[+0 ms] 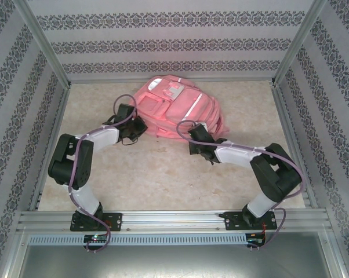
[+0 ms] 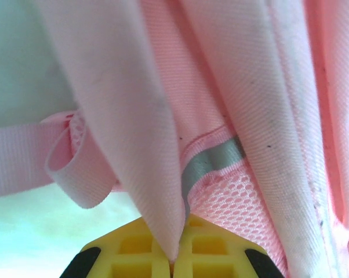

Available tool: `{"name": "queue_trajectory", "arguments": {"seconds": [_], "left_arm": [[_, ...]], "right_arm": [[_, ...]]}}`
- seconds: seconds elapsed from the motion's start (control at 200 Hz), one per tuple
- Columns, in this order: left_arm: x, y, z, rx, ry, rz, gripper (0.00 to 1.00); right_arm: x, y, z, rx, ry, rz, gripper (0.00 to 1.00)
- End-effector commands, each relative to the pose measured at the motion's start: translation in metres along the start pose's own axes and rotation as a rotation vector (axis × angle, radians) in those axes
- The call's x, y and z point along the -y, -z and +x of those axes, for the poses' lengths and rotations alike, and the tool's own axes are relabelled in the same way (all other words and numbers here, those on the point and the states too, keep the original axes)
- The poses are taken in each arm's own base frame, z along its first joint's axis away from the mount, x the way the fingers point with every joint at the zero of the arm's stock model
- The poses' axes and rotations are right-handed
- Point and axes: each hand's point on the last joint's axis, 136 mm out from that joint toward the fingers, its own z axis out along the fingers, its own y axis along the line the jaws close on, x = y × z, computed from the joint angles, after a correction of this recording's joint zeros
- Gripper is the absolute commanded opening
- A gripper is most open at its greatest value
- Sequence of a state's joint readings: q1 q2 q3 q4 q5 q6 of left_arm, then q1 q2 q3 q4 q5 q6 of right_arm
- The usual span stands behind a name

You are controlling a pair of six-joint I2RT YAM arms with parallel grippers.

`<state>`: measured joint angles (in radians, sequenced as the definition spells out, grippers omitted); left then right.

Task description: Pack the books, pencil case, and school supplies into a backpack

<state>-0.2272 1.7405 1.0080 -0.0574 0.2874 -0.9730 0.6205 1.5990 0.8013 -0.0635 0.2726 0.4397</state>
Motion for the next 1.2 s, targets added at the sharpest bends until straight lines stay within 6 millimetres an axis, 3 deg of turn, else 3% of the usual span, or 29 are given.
{"name": "queue_trajectory", "arguments": {"seconds": [0.0, 0.11, 0.195, 0.255, 0.335, 0.385, 0.51, 0.649, 0.779, 0.964, 1.199], "left_arm": [[-0.060, 0.024, -0.039, 0.085, 0.022, -0.181, 0.00], [-0.069, 0.030, -0.060, 0.084, 0.020, -0.186, 0.00], [-0.056, 0.037, -0.067, 0.073, 0.006, -0.133, 0.00], [-0.045, 0.043, -0.065, 0.064, 0.009, -0.095, 0.16], [-0.030, 0.052, -0.053, 0.038, 0.032, -0.051, 0.41], [-0.023, 0.057, -0.039, 0.017, 0.043, -0.038, 0.48], [-0.002, 0.067, 0.008, -0.036, 0.032, 0.002, 0.51], [0.005, 0.065, 0.068, -0.135, 0.092, 0.037, 0.55], [-0.002, 0.070, 0.097, -0.142, 0.183, 0.069, 0.54], [0.004, 0.071, 0.105, -0.105, 0.270, 0.162, 0.76], [0.025, 0.061, 0.100, -0.089, 0.304, 0.255, 0.74]], "right_arm": [[0.029, 0.010, 0.009, -0.005, -0.028, 0.080, 0.00], [0.027, 0.017, 0.009, -0.003, -0.028, 0.050, 0.00], [0.017, 0.022, 0.008, 0.001, -0.046, 0.002, 0.00], [0.002, 0.027, 0.004, 0.021, -0.050, -0.053, 0.00], [-0.021, 0.032, 0.002, 0.038, -0.015, -0.101, 0.00], [-0.036, 0.033, 0.002, 0.037, 0.011, -0.125, 0.00], [-0.069, 0.034, 0.007, 0.020, 0.043, -0.177, 0.00], [-0.105, 0.037, 0.009, 0.013, 0.062, -0.249, 0.00], [-0.137, 0.039, 0.011, 0.001, 0.085, -0.318, 0.00], [-0.169, 0.041, 0.014, -0.015, 0.111, -0.381, 0.00], [-0.180, 0.045, 0.014, -0.028, 0.105, -0.408, 0.00]]}}
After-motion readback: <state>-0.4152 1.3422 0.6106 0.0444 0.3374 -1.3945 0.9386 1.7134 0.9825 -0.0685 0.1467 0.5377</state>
